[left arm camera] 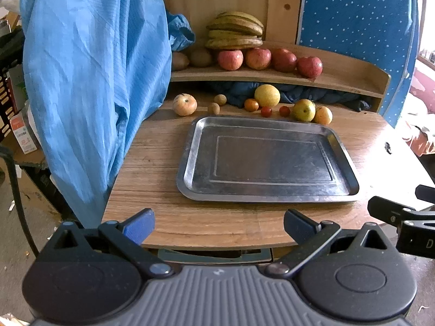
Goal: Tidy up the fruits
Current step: 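Move left tool toward the striped fruit while right tool approaches a small brown fruit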
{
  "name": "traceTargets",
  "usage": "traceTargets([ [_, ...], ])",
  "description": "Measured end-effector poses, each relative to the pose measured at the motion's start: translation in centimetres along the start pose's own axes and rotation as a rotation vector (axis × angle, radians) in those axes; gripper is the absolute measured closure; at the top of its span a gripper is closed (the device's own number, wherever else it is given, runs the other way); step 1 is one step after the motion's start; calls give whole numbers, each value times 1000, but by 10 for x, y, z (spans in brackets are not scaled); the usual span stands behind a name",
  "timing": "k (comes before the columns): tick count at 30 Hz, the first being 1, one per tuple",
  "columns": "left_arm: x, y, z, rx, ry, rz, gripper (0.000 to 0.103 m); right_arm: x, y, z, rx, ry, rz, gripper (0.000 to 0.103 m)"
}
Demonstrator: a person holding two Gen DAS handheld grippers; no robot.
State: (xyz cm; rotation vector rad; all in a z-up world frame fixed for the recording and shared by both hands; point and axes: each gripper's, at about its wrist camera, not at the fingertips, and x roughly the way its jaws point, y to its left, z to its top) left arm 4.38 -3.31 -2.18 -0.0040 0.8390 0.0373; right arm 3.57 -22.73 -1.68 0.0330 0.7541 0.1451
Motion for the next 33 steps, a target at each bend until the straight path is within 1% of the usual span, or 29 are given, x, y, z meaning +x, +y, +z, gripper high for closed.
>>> traceTargets([
  [10, 15, -9, 21, -52, 49, 44, 0, 25, -17, 20, -24, 15, 60, 0],
  [15, 24, -10, 39, -53, 60, 60, 0, 35, -21, 32, -52, 21, 78, 0],
  [19, 35, -10, 55, -34, 58, 68, 0, 44, -24, 41, -50, 19, 96, 0],
  [23, 54, -7, 73, -13, 61, 60, 0, 58, -26, 50, -41, 23, 95, 0],
  [26, 74, -3, 89, 2, 59, 39, 0, 73, -26, 61, -37, 19, 88, 0],
  [33, 119, 6, 124, 31, 67, -43, 0, 109, -13, 88, -51, 22, 56, 0],
])
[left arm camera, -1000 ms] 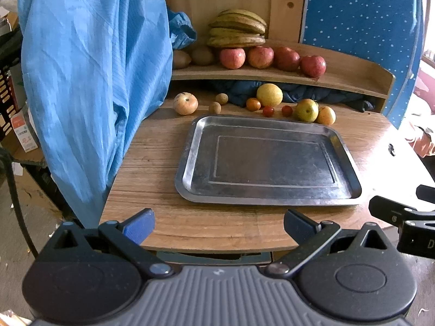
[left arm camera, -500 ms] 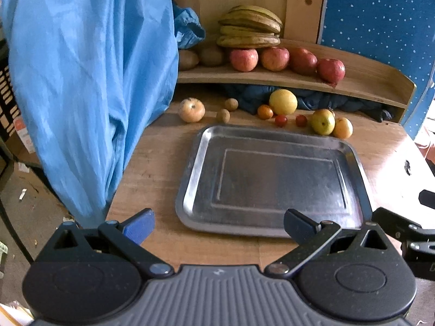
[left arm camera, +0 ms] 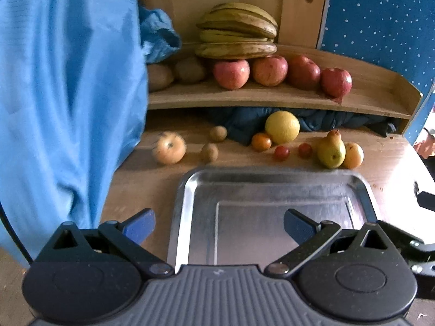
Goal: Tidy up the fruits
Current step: 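Move left tool toward the striped fruit while right tool approaches a small brown fruit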
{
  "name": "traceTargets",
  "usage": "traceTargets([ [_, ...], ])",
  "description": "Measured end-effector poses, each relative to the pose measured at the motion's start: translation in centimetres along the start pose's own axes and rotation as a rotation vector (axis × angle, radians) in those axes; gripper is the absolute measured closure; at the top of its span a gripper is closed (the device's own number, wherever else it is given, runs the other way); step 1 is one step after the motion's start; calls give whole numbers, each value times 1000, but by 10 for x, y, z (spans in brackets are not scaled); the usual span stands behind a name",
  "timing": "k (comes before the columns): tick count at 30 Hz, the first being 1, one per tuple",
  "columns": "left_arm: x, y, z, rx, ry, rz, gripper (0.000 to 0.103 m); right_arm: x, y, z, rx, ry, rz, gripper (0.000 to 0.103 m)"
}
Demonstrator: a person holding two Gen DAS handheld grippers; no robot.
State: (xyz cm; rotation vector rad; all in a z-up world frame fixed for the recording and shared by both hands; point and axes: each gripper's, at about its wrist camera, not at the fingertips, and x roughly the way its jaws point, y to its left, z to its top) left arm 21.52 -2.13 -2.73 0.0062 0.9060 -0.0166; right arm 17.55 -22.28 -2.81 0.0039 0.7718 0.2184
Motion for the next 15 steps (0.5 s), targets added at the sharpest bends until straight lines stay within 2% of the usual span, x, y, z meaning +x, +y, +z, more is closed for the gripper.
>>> traceTargets([
  [9, 48, 17, 30, 27, 32, -95, 0, 37, 19, 23, -21, 22, -91, 0],
  [15, 69, 29, 49, 28, 38, -107, 0, 53, 27, 34, -44, 36, -115, 0],
])
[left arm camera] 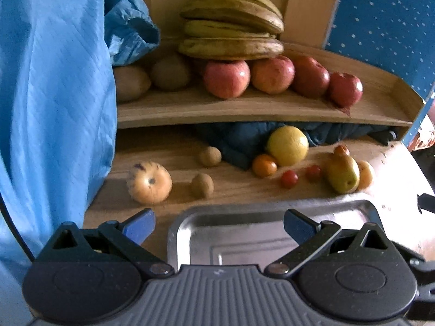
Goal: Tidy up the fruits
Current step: 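Move left tool toward the striped fruit while right tool approaches a small brown fruit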
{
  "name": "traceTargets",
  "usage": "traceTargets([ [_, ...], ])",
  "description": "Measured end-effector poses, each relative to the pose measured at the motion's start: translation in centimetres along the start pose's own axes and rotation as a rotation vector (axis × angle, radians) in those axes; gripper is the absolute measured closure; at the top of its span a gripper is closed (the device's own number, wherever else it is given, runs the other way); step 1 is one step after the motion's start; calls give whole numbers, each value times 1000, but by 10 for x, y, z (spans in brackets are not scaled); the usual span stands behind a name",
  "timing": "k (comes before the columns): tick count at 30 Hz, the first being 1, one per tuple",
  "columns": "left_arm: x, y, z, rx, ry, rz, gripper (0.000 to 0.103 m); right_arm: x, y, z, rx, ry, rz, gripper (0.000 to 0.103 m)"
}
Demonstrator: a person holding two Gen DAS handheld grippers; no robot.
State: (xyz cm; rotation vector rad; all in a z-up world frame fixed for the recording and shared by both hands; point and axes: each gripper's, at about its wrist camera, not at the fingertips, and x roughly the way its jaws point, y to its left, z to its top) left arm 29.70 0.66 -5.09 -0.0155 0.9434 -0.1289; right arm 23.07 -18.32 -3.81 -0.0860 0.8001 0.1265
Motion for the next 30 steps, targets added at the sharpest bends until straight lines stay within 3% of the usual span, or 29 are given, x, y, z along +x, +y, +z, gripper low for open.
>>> traceTargets([
  [7, 20, 19, 14, -24, -1, 23, 0, 29, 12, 14, -104, 45, 83, 0],
  [15, 39, 35, 21, -65, 33, 50, 0, 64, 32, 26, -202, 89, 275, 1],
  [21, 49, 45, 26, -128, 49, 121, 0, 89, 53, 32, -254, 95, 324, 6],
  [30, 60, 59, 29, -192, 69, 164, 4, 114, 76, 45, -260, 92, 349, 18],
])
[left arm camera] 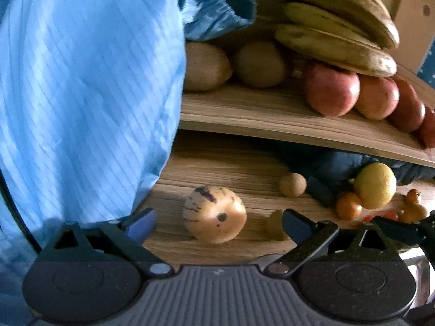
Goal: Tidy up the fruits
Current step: 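Move left tool toward the striped fruit while right tool approaches a small brown fruit, then grasp the cream striped fruit with left tool while right tool grasps the small brown fruit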
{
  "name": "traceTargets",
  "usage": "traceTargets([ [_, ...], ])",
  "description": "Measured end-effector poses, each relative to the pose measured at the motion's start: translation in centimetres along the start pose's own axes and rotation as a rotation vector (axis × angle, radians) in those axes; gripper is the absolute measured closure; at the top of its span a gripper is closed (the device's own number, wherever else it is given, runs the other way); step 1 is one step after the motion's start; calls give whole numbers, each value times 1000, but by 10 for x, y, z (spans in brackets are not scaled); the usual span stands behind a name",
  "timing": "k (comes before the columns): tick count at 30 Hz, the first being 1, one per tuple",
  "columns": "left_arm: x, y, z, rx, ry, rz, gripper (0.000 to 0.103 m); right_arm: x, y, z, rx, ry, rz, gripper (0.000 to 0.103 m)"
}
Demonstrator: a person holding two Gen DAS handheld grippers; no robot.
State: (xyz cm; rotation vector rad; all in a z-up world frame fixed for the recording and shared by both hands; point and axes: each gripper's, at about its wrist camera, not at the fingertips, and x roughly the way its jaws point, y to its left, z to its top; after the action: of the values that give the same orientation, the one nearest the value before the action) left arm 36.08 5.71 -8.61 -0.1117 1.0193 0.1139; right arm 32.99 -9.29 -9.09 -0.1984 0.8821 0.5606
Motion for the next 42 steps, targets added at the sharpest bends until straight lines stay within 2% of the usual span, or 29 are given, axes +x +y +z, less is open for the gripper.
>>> traceTargets([
  [6, 10, 5, 0, -23, 32, 29, 16, 12, 20, 10, 1, -1, 0, 33],
  [15, 17, 8, 2, -47, 47, 15, 25, 30, 28, 18, -11, 20, 37, 45],
  [20, 25, 5, 3, -49, 53, 6, 36, 38, 28, 22, -2, 18, 49, 49],
  [24, 28, 3, 1, -48, 48, -5, 39, 45, 26, 24, 3, 22, 52, 55],
  [26, 29, 3, 2, -47, 44, -14, 44, 49, 25, 25, 11, 25, 55, 58],
  [34, 28, 4, 2, -42, 33, -31, 45, 55, 26, 26, 9, 19, 79, 69],
  [35, 29, 6, 2, -42, 31, -36, 46, 55, 26, 26, 12, 19, 81, 74],
  [42, 30, 10, -2, -38, 23, -82, 46, 45, 22, 23, 13, 6, 89, 74],
])
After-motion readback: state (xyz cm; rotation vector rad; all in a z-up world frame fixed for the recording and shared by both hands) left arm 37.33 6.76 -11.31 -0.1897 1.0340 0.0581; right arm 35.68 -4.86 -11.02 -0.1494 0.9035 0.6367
